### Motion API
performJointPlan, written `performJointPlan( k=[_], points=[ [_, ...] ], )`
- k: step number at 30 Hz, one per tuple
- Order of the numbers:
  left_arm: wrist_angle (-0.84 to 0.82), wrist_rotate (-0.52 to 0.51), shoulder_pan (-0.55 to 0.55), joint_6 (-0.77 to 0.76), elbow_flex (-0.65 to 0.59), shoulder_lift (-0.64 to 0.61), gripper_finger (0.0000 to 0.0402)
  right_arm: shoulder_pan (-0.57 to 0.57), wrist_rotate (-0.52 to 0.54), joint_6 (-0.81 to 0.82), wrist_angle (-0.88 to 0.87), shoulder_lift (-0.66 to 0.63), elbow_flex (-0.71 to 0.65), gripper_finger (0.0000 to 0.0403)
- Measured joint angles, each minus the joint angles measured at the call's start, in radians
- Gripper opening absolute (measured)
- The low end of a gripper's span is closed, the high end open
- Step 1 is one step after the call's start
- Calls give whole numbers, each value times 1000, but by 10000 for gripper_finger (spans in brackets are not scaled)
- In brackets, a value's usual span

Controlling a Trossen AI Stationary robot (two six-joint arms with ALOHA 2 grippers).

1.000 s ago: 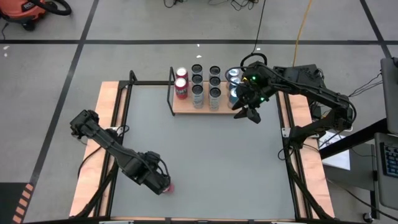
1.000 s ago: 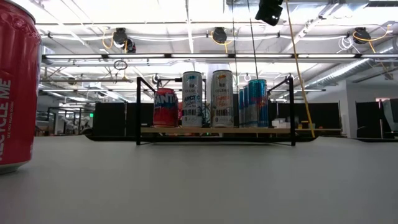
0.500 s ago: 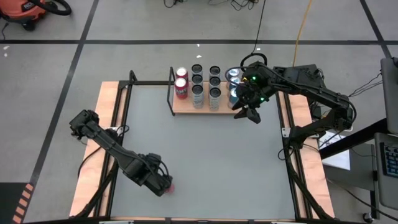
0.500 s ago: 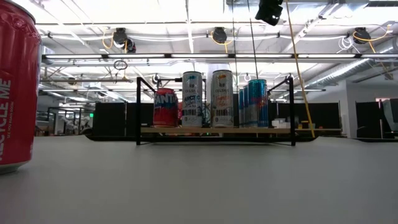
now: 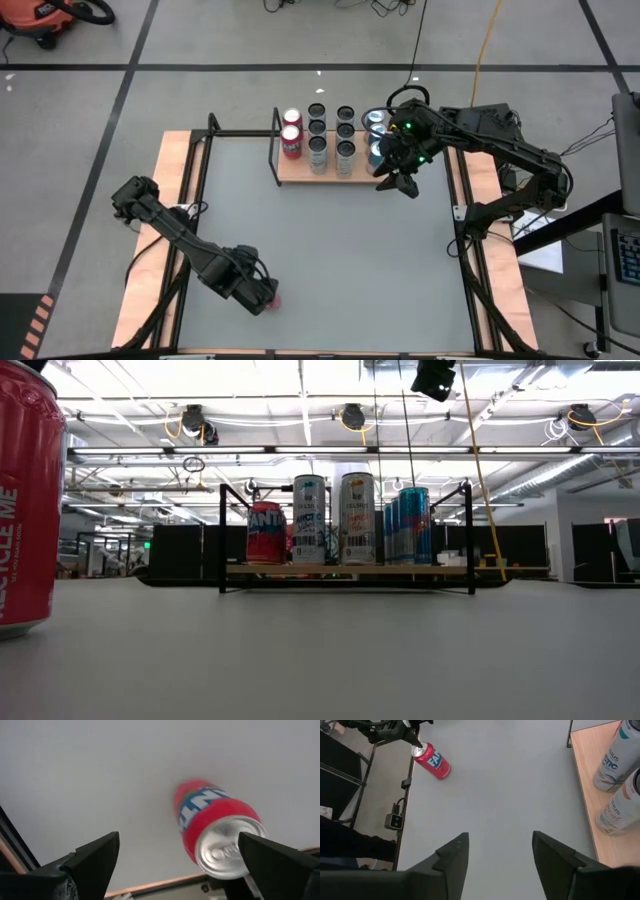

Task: Place canned beverage on shelf
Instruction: Put the red soda can aligned with the other red soda cans on the shelf

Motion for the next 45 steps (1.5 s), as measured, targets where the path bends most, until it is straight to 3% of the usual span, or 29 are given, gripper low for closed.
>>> performJointPlan(
  k=[21, 28, 33, 37, 45],
  points=[
    [81, -16, 7, 7, -19, -6, 398, 1, -2, 46, 22, 0, 0, 186],
    [100, -89, 7, -41, 13, -17, 398, 1, -2, 53, 23, 0, 0, 186],
    [174, -59, 5, -3, 10, 7, 398, 1, 1, 53, 30, 0, 0, 186],
    [126, -16, 6, 0, 7, 34, 398, 1, 21, 65, 42, 0, 0, 186],
    [181, -49, 4, 53, 8, 75, 398, 1, 23, 72, 45, 0, 0, 186]
  ],
)
